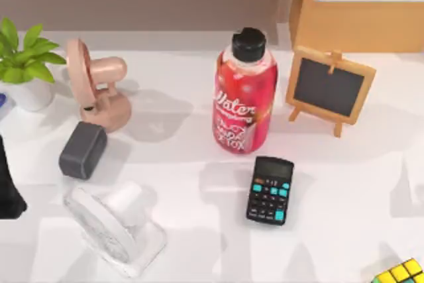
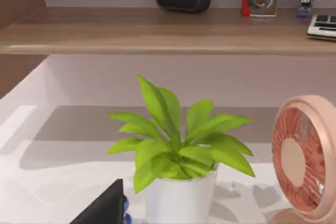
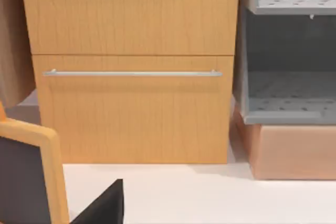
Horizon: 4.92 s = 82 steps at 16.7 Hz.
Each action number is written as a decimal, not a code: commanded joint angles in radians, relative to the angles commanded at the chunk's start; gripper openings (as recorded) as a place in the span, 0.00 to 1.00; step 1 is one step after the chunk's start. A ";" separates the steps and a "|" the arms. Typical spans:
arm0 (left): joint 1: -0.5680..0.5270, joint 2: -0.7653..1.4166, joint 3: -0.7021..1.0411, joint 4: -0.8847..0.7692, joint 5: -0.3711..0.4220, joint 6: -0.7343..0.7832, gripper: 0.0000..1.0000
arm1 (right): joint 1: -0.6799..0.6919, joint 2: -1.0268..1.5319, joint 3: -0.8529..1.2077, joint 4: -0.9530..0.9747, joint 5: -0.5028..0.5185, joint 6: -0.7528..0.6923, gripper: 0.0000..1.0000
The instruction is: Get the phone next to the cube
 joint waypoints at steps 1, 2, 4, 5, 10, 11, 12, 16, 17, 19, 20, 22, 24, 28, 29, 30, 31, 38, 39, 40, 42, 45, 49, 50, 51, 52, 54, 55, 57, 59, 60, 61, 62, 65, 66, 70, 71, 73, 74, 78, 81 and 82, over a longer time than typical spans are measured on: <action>0.000 0.000 0.000 0.000 0.000 0.000 1.00 | 0.000 0.000 0.000 0.000 0.000 0.000 1.00; 0.000 0.001 0.000 0.000 0.000 0.000 1.00 | 0.000 0.000 0.000 0.000 0.000 0.000 1.00; 0.024 0.032 0.025 -0.020 0.000 0.023 1.00 | 0.000 0.000 0.000 0.000 0.000 0.000 1.00; 0.047 0.064 0.049 -0.039 0.000 0.044 1.00 | 0.000 0.000 0.000 0.000 0.000 0.000 1.00; 0.233 0.379 0.244 -0.207 0.003 0.227 1.00 | 0.000 0.000 0.000 0.000 0.000 0.000 1.00; 0.280 0.467 0.292 -0.250 0.004 0.274 1.00 | 0.000 0.000 0.000 0.000 0.000 0.000 1.00; 0.328 0.561 0.341 -0.296 0.005 0.322 1.00 | 0.000 0.000 0.000 0.000 0.000 0.000 1.00; 0.528 0.963 0.540 -0.487 0.008 0.520 1.00 | 0.000 0.000 0.000 0.000 0.000 0.000 1.00; 0.576 1.062 0.589 -0.534 0.008 0.568 1.00 | 0.000 0.000 0.000 0.000 0.000 0.000 1.00; 0.667 1.247 0.681 -0.621 0.009 0.660 1.00 | 0.000 0.000 0.000 0.000 0.000 0.000 1.00; 0.710 1.330 0.725 -0.660 0.010 0.702 1.00 | 0.000 0.000 0.000 0.000 0.000 0.000 1.00; 0.785 1.471 0.806 -0.727 0.012 0.777 1.00 | 0.000 0.000 0.000 0.000 0.000 0.000 1.00; 0.845 1.576 0.874 -0.777 0.015 0.836 1.00 | 0.000 0.000 0.000 0.000 0.000 0.000 1.00; 0.907 1.670 0.946 -0.825 0.020 0.896 1.00 | 0.000 0.000 0.000 0.000 0.000 0.000 1.00; 0.908 1.672 0.948 -0.826 0.020 0.898 1.00 | 0.000 0.000 0.000 0.000 0.000 0.000 1.00; 0.908 1.672 0.948 -0.826 0.020 0.898 1.00 | 0.000 0.000 0.000 0.000 0.000 0.000 1.00; 0.908 1.672 0.948 -0.826 0.020 0.898 1.00 | 0.000 0.000 0.000 0.000 0.000 0.000 1.00; 0.906 1.724 0.900 -0.720 0.020 0.896 1.00 | 0.000 0.000 0.000 0.000 0.000 0.000 1.00; 0.906 1.741 0.887 -0.689 0.020 0.896 1.00 | 0.000 0.000 0.000 0.000 0.000 0.000 1.00; 0.906 1.754 0.877 -0.668 0.020 0.897 1.00 | 0.000 0.000 0.000 0.000 0.000 0.000 1.00; 0.906 1.764 0.870 -0.655 0.020 0.897 1.00 | 0.000 0.000 0.000 0.000 0.000 0.000 1.00; 0.906 1.764 0.870 -0.655 0.020 0.897 0.92 | 0.000 0.000 0.000 0.000 0.000 0.000 1.00; 0.906 1.764 0.870 -0.655 0.020 0.897 0.62 | 0.000 0.000 0.000 0.000 0.000 0.000 1.00; 0.906 1.764 0.870 -0.655 0.020 0.897 0.55 | 0.000 0.000 0.000 0.000 0.000 0.000 1.00; 0.906 1.764 0.870 -0.655 0.020 0.897 0.47 | 0.000 0.000 0.000 0.000 0.000 0.000 1.00; 0.906 1.764 0.870 -0.655 0.020 0.897 0.40 | 0.000 0.000 0.000 0.000 0.000 0.000 1.00; 0.906 1.764 0.870 -0.655 0.020 0.897 0.25 | 0.000 0.000 0.000 0.000 0.000 0.000 1.00; 0.906 1.764 0.870 -0.655 0.020 0.897 0.17 | 0.000 0.000 0.000 0.000 0.000 0.000 1.00; 0.906 1.764 0.870 -0.655 0.020 0.897 0.02 | 0.000 0.000 0.000 0.000 0.000 0.000 1.00; 0.906 1.764 0.870 -0.655 0.020 0.897 0.00 | 0.000 0.000 0.000 0.000 0.000 0.000 1.00; 0.906 1.764 0.870 -0.655 0.020 0.897 0.00 | 0.000 0.000 0.000 0.000 0.000 0.000 1.00; 0.906 1.764 0.870 -0.655 0.020 0.897 0.00 | 0.000 0.000 0.000 0.000 0.000 0.000 1.00; 0.906 1.764 0.870 -0.655 0.020 0.897 0.00 | 0.000 0.000 0.000 0.000 0.000 0.000 1.00; 0.906 1.764 0.870 -0.655 0.020 0.897 0.00 | 0.000 0.000 0.000 0.000 0.000 0.000 1.00; 0.905 1.740 0.877 -0.682 0.032 0.888 0.00 | 0.000 0.000 0.000 0.000 0.000 0.000 1.00; 0.905 1.711 0.904 -0.742 0.032 0.888 0.00 | 0.000 0.000 0.000 0.000 0.000 0.000 1.00; 0.905 1.700 0.913 -0.760 0.032 0.887 0.00 | 0.000 0.000 0.000 0.000 0.000 0.000 1.00; 0.905 1.695 0.918 -0.768 0.032 0.887 0.00 | 0.000 0.000 0.000 0.000 0.000 0.000 1.00; 0.905 1.695 0.918 -0.768 0.032 0.887 0.00 | 0.000 0.000 0.000 0.000 0.000 0.000 1.00; 0.885 1.677 0.935 -0.781 0.036 0.869 0.00 | 0.000 0.000 0.000 0.000 0.000 0.000 1.00; 0.800 1.635 0.965 -0.837 0.058 0.784 0.00 | 0.000 0.000 0.000 0.000 0.000 0.000 1.00; 0.758 1.623 0.975 -0.860 0.069 0.742 0.00 | 0.000 0.000 0.000 0.000 0.000 0.000 1.00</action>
